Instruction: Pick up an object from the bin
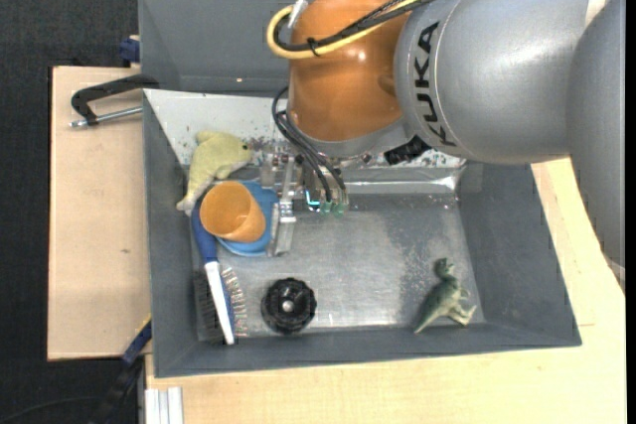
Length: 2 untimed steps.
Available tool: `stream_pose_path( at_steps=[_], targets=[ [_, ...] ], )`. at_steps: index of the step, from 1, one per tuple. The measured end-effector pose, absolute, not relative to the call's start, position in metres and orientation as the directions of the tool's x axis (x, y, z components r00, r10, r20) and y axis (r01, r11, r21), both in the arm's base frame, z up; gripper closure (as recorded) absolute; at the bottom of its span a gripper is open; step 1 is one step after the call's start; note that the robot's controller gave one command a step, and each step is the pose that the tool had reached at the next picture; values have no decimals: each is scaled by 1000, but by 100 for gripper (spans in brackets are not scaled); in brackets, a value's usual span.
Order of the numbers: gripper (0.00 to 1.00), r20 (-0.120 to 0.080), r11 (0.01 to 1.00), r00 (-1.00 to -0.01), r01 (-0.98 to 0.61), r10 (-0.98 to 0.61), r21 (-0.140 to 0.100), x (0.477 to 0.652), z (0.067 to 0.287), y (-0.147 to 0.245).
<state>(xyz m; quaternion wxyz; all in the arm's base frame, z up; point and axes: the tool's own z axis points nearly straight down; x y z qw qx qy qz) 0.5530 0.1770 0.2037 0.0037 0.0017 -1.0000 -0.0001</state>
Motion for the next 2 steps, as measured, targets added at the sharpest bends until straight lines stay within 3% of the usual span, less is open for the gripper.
stream_pose_path(
  at_steps=[1, 2],
  targets=[
    [0, -18, 999, -999, 45, 45, 2, 548, 88, 181],
    [100, -8, 999, -999, 41, 41, 2, 544, 85, 183]
  ],
)
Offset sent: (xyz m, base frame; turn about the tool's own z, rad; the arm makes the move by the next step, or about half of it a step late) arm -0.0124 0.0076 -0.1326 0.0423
